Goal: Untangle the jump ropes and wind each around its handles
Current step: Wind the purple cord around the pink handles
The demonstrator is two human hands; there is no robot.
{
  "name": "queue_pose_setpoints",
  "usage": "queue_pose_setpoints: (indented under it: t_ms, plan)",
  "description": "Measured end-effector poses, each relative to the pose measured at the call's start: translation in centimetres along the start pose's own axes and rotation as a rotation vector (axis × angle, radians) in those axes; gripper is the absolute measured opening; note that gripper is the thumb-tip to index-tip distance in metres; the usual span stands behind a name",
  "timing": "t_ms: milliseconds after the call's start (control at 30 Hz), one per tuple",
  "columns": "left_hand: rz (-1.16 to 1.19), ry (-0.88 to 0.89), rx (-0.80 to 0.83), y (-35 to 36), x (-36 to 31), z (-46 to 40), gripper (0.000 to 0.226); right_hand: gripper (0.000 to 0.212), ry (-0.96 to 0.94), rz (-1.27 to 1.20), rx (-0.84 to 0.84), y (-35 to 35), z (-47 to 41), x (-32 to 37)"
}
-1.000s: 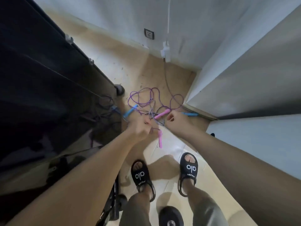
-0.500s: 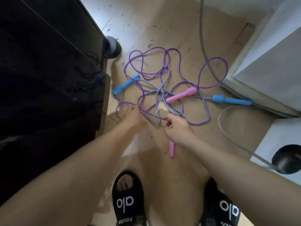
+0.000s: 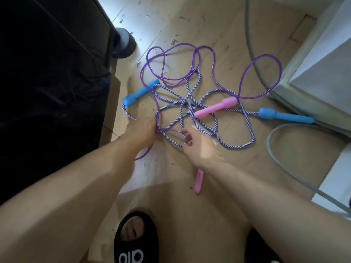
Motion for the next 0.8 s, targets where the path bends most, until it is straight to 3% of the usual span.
queue_pose_setpoints:
  t_ms: [100, 167, 300, 400, 500, 633, 800]
  plan:
    - [0.207, -0.085, 0.052, -0.9, -0.2, 2.3, 0.021, 0.051, 0.045, -0.044, 0.031, 0.1, 0.5, 0.6]
    - [0.398, -0.104, 0.069, -2.1, -0.8, 4.2, 0.023, 0.033, 0.104, -0.128, 0.064, -0.5, 1.2, 2.1]
    - [0.969, -0.126, 0.255, -6.7, -4.1, 9.3, 0.023, 0.043, 0.378, -0.569, 0.152, -3.7, 3.6, 6.7]
    - [1.206, -0.044, 0.286, -11.8, -6.8, 13.6, 0.025, 0.038, 0.379, -0.727, 0.187, -6.9, 6.2, 9.9]
    - [1.22, 0.049, 0.279, -15.3, -8.7, 18.2, 0.02, 0.025, 0.289, -0.752, 0.096, -9.5, 9.3, 12.3]
    - [1.047, 0.261, 0.309, -16.9, -11.1, 25.7, 0.014, 0.008, 0.28, -0.741, -0.002, -11.6, 15.0, 12.8]
    - [0.879, 0.336, 0.459, -17.5, -11.6, 31.6, 0.019, 0.022, 0.279, -0.761, -0.082, -12.9, 20.1, 11.9]
Point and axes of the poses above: each hand's wrist, its own z-axis away from the middle knuckle, its own y-axis out of the palm, x = y × z, the point moved 3 cm from there along -z, towards the middle knuckle, and after that the axes turned 1 degree about -x, right-handed, at the moved point
